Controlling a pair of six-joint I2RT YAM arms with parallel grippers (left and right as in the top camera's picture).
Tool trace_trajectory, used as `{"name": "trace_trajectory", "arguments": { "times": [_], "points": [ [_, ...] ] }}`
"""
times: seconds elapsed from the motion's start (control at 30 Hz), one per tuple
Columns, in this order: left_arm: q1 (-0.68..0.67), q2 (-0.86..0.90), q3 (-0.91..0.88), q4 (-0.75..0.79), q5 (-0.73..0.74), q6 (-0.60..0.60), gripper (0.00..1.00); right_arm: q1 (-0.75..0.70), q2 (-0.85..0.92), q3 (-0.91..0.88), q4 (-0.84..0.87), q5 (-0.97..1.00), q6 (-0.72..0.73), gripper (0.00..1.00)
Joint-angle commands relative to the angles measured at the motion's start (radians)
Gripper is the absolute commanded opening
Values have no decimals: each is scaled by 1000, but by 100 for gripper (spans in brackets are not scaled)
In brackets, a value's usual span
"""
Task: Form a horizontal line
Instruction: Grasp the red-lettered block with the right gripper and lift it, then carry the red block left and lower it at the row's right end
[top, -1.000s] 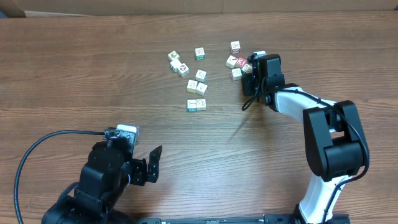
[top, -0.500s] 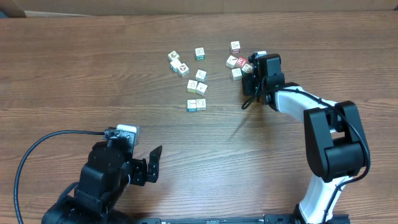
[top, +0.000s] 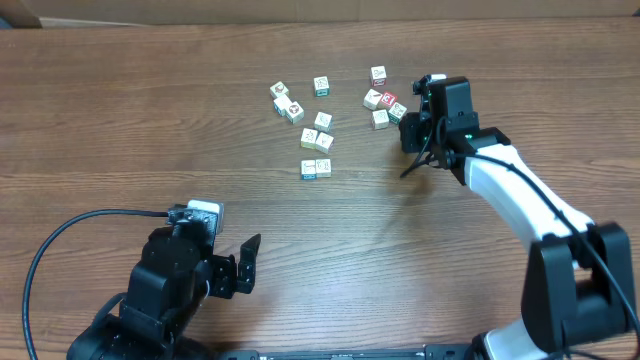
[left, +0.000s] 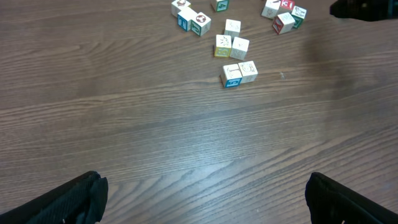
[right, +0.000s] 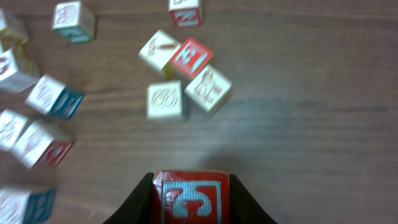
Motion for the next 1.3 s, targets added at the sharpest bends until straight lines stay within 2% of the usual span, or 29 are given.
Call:
{"name": "trace_trajectory", "arguments": {
  "times": [0.0, 0.23, 0.47, 0.67, 1.27],
  "points": [
    [-6, -7, -4, 1, -13, -14, 100, 61, -76, 14, -46, 56, 68, 24],
    [-6, -7, -4, 1, -13, -14, 100, 188, -189, 14, -161, 68, 215, 22],
    [-6, -7, -4, 1, -13, -14, 100, 315, -209, 2, -188, 206, 362, 20],
    [-6, -7, -4, 1, -13, -14, 100, 394, -201, -35, -114, 377, 399, 20],
    [-6, -7, -4, 1, -13, -14, 99, 409, 44, -81, 32, 391, 428, 20]
  ]
}}
